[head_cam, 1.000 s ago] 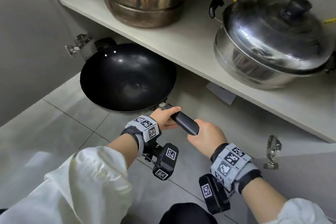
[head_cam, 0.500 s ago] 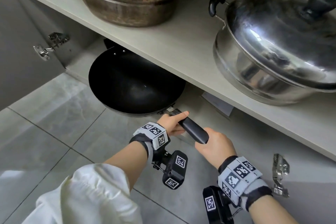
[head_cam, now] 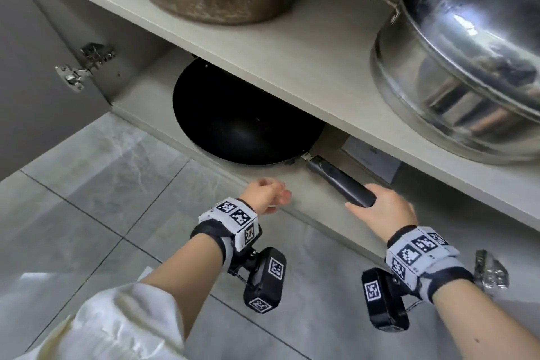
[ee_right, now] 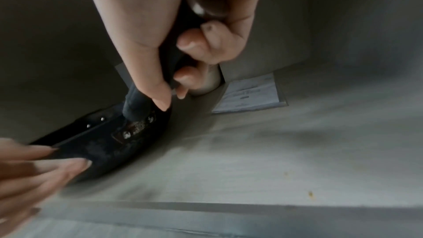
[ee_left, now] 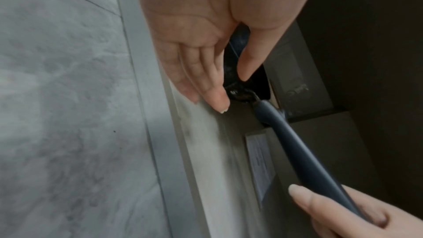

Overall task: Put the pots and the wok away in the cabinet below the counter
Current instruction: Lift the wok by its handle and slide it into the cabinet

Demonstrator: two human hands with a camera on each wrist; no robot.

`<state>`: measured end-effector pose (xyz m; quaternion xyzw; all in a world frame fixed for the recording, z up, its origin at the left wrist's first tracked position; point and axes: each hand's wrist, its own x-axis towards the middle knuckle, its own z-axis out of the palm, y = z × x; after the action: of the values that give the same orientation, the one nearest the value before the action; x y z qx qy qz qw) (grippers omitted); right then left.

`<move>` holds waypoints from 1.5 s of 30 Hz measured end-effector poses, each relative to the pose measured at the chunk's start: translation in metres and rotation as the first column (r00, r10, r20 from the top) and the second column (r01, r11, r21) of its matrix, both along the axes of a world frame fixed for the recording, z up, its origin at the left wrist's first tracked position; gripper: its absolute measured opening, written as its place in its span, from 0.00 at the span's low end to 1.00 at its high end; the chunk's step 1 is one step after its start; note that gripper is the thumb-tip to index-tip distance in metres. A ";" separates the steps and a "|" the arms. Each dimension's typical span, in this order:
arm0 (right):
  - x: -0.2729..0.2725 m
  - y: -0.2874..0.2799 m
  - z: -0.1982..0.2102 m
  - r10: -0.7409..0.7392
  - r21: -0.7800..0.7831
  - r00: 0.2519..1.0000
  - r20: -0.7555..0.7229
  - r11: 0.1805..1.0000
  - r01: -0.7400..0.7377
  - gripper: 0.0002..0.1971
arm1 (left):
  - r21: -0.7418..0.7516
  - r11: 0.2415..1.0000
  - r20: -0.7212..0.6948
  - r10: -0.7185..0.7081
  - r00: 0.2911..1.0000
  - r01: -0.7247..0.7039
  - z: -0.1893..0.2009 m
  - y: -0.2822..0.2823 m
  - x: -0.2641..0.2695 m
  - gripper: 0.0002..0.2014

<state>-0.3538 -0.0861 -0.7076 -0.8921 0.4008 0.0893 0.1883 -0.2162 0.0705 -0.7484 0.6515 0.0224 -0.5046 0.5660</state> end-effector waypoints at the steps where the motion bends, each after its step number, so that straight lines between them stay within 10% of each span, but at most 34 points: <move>1: 0.002 0.001 0.000 0.016 -0.034 1.000 -0.013 0.999 -0.016 0.13 | 0.019 1.000 -0.001 0.005 1.000 -0.005 -0.002 0.006 0.003 0.03; 6: 0.010 0.017 -0.001 0.121 -0.204 0.980 -0.156 0.967 -0.152 0.28 | 0.079 0.997 -0.001 0.011 1.000 -0.011 -0.004 0.017 0.006 0.08; 28: 0.016 -0.058 -0.006 -0.337 -0.078 0.932 -0.136 0.941 0.329 0.30 | 0.080 0.996 0.056 0.032 0.998 -0.037 0.007 0.016 0.008 0.07; 45: 0.003 -0.021 0.005 -0.052 -0.258 0.998 0.027 0.964 0.057 0.25 | -0.002 1.000 0.209 0.009 0.978 -0.009 0.040 0.019 0.007 0.08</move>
<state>-0.3504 -0.1066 -0.7021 -0.8986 0.4316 0.0219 0.0765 -0.2092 0.0898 -0.7080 0.7005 -0.0344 -0.4308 0.5679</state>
